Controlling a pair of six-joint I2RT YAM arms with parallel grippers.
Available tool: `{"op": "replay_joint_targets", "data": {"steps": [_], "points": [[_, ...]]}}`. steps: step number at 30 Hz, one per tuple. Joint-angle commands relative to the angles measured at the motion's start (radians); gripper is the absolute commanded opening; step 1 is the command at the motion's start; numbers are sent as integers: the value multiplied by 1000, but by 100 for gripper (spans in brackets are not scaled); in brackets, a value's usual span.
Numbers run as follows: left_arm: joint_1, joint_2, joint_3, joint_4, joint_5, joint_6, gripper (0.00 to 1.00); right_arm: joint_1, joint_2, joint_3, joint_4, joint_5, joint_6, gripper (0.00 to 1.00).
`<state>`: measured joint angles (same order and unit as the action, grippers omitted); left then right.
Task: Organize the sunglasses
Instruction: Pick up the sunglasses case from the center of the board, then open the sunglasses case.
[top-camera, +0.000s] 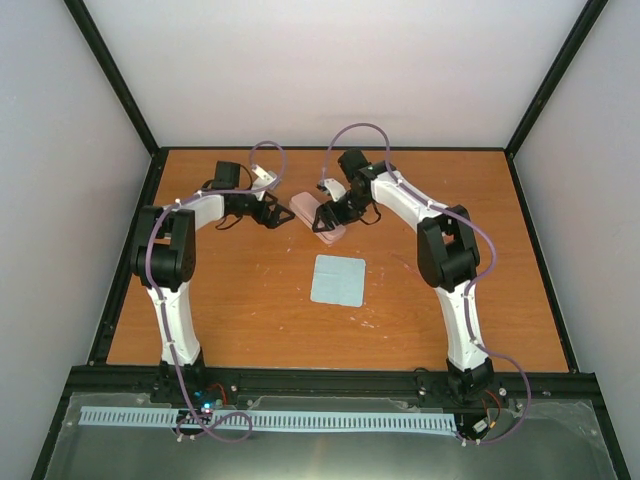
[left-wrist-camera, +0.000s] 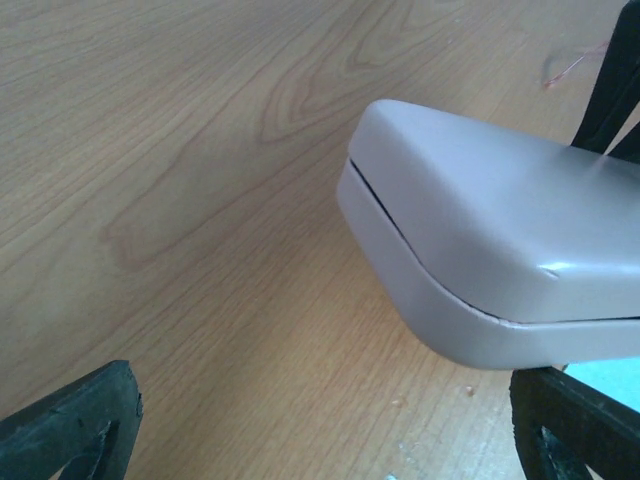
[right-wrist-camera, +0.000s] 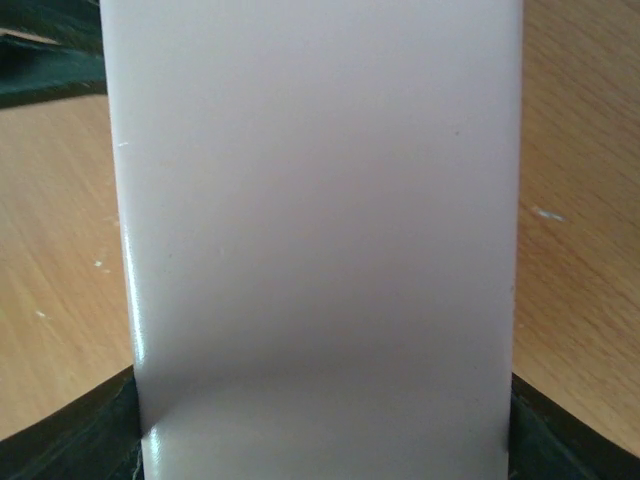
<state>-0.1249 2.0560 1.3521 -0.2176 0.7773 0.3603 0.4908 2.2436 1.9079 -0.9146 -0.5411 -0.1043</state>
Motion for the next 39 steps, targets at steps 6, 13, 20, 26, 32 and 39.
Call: {"op": "replay_joint_targets", "data": {"steps": [6, 13, 20, 26, 32, 39], "points": [[-6, 12, 43, -5, 160, -45, 99, -1, -40, 3, 27, -105, 45, 23], [-6, 13, 47, -11, 233, -45, 100, 1, -42, -1, 35, -111, 54, 23], [-7, 36, 56, -5, 199, -59, 99, 7, -60, -8, 44, -149, 64, 23], [-20, 92, 129, -51, 81, -50, 100, 12, -79, -13, 36, -193, 52, 23], [-44, 110, 150, -75, 12, -4, 100, 12, -122, -33, 62, -236, 69, 21], [-69, 132, 171, -98, -28, 9, 99, 12, -169, -45, 105, -301, 108, 19]]}}
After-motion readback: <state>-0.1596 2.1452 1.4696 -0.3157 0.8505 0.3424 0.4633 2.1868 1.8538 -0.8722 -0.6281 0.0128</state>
